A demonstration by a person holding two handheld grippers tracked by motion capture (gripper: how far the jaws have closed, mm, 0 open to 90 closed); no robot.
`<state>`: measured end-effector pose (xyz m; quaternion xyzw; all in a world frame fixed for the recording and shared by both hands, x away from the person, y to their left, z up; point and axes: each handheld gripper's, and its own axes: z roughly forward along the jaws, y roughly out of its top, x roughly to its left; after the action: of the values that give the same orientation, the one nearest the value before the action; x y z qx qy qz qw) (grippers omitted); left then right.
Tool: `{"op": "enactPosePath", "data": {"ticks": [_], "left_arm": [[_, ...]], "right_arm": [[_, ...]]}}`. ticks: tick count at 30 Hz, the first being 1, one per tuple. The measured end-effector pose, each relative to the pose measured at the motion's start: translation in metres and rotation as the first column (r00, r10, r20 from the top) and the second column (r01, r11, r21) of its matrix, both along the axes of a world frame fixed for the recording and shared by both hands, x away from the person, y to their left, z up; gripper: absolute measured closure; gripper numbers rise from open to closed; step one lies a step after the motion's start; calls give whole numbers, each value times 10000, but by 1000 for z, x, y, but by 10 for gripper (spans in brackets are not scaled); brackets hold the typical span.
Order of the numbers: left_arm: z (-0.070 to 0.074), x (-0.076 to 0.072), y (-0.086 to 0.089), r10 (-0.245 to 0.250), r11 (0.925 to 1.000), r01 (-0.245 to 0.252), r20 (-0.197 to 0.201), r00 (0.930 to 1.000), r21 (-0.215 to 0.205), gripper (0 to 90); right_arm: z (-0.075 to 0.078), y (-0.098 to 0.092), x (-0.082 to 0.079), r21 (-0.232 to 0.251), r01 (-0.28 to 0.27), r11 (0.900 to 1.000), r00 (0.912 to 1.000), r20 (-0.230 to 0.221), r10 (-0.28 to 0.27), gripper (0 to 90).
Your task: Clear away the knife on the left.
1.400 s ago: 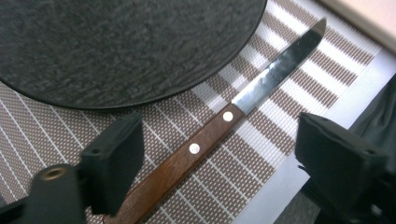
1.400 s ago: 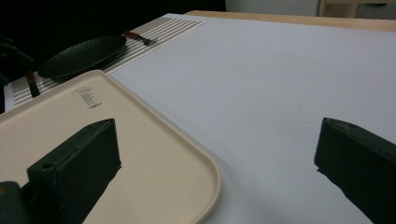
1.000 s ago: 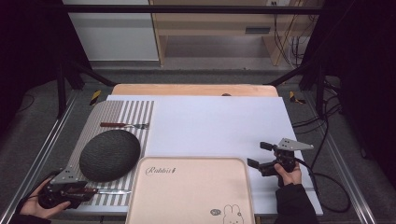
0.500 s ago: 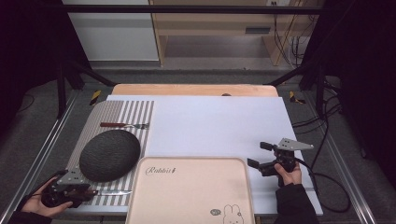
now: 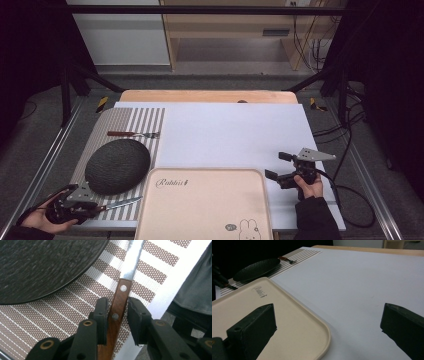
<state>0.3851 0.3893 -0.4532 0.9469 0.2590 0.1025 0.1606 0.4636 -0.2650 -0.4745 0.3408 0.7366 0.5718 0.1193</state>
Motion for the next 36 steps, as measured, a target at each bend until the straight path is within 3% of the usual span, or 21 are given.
{"op": "enactPosePath", "data": {"ticks": [11, 17, 25, 36], "left_arm": [[1, -2, -3, -64, 9998, 64, -23, 10000, 177, 757], [0, 2, -3, 206, 9995, -212, -287, 9994, -239, 722], [0, 2, -10, 381, 9992, -376, -316, 9988, 157, 745], [1, 1, -12, 362, 9990, -356, -231, 9991, 269, 770]], "right_arm": [[0, 0, 0, 17, -6, 10000, 10000, 2, 6, 4], [0, 0, 0, 7, -18, 10000, 10000, -15, 18, 4], [0, -1, 0, 20, -11, 10000, 10000, 1, 11, 4], [1, -1, 0, 36, -13, 10000, 10000, 1, 12, 3]]}}
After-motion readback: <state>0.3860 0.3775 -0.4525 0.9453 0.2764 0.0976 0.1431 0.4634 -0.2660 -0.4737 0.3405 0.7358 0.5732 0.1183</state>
